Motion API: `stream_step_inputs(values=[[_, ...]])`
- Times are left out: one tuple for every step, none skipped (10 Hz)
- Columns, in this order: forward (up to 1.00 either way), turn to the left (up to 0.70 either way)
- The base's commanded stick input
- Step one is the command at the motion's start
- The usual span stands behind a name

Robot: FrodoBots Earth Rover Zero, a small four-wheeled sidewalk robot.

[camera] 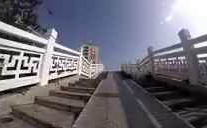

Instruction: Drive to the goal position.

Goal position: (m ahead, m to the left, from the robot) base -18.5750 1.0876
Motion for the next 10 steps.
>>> stream_step_inputs(values=[[0.70,0.00],[0.70,0.00],[0.70,0.00],[0.70,0.00],[0.70,-0.04],[0.70,-0.05],[0.70,-0.08],[0.70,-0.11],[0.70,-0.04],[0.70,0.00]])
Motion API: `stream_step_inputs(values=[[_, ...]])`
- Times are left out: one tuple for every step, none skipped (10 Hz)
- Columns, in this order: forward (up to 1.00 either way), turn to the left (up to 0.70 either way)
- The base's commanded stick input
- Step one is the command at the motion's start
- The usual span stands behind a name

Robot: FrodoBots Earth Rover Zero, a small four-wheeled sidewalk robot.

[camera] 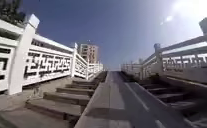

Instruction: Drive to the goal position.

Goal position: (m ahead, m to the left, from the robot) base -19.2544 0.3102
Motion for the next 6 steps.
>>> stream_step_inputs(values=[[0.70,0.00],[0.70,0.00],[0.70,0.00],[0.70,0.00],[0.70,0.00],[0.70,0.00]])
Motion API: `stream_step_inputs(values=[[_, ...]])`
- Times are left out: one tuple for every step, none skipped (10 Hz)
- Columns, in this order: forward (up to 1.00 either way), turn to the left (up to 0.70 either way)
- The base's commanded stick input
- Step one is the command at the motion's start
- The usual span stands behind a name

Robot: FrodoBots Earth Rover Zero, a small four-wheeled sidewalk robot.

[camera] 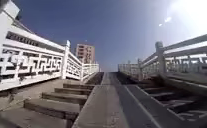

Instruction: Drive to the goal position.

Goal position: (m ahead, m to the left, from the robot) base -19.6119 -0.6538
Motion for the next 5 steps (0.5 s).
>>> stream_step_inputs(values=[[0.70,0.00],[0.70,0.00],[0.70,0.00],[0.70,0.00],[0.70,0.00]])
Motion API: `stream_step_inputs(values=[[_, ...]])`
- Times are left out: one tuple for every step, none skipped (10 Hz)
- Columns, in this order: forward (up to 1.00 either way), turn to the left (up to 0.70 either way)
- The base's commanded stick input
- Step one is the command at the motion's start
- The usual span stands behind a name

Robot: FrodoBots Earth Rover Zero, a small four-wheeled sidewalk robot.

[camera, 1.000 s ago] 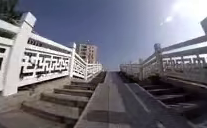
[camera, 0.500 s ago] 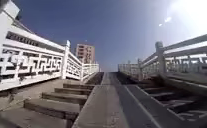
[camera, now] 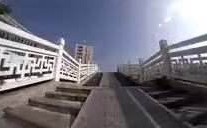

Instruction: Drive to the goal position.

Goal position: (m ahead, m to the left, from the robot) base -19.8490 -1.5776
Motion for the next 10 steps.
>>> stream_step_inputs(values=[[0.70,0.00],[0.70,0.00],[0.70,0.00],[0.70,0.00],[0.70,0.00],[0.70,0.00],[0.70,0.00],[0.70,0.00],[0.70,0.00],[0.70,0.00]])
